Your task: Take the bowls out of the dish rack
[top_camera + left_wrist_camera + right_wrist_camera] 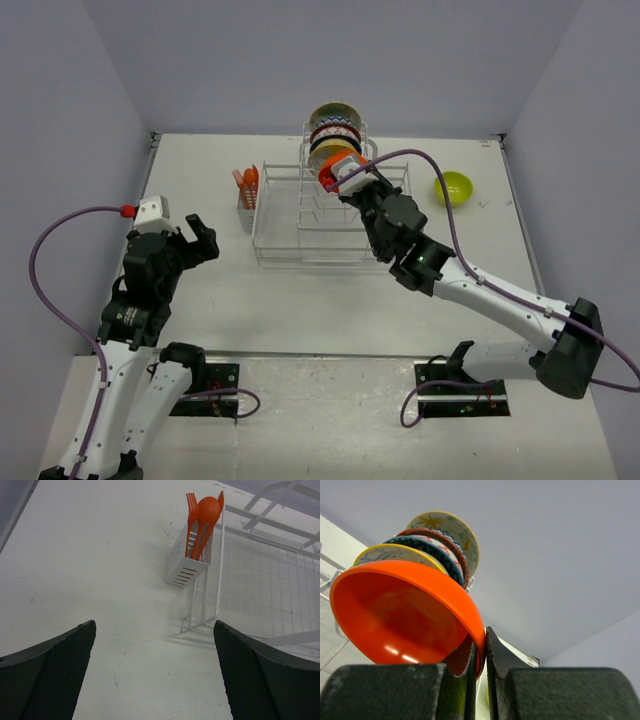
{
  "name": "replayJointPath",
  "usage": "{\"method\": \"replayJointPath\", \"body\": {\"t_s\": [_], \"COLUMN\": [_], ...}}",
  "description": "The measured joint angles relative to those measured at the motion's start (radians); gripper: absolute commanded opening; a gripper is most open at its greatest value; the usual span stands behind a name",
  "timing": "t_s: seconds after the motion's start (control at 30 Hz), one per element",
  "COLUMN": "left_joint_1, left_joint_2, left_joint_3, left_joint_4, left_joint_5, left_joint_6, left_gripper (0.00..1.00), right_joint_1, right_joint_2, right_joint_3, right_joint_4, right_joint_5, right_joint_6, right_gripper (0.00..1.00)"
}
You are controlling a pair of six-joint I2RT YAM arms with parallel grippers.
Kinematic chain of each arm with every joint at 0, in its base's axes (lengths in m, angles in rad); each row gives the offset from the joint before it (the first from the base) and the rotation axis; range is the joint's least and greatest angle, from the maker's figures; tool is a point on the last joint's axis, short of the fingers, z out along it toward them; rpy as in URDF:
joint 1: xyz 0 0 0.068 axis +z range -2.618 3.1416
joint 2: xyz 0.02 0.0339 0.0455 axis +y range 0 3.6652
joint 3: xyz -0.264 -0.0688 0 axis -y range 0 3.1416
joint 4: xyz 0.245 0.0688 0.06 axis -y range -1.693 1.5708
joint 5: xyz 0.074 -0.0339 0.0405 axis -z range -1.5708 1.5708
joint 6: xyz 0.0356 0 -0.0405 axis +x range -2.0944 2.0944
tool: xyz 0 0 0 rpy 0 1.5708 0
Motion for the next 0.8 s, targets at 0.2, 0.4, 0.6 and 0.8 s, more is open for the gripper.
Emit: {"method": "replayJointPath", "body": {"t_s": [0.2, 0.4, 0.6, 0.8], "left_joint_1": [0.000, 0.000, -0.014, -0.038], "left_joint_2": [0.000, 0.000, -0.010, -0.010], "left_joint_3": [0.000, 0.000, -0.001, -0.002], "left_joint_4": [0.000, 0.000, 0.001, 0.004], "left_joint_5": [0.001, 0.003, 0.005, 0.010], "left_joint_6": [0.000, 0.000, 0.000, 0.000], "left_gripper": [1.00, 1.00, 1.00, 1.00], "right_joint_1": [-0.005, -0.208, -0.598, -0.969], "right_joint_2": [-0.123, -0.216, -0.243, -0.123], "right_joint_3": [0.003, 0.097, 0.143, 0.115], "right_joint_4": [-0.068, -0.235, -0.461, -0.579], "right_joint_5": [-0.032, -0.102, -0.219, -0.505], "right_joint_6": [0.112, 0.411, 0.838, 1.194], "right_gripper": [0.00, 0.00, 0.00, 0.00]}}
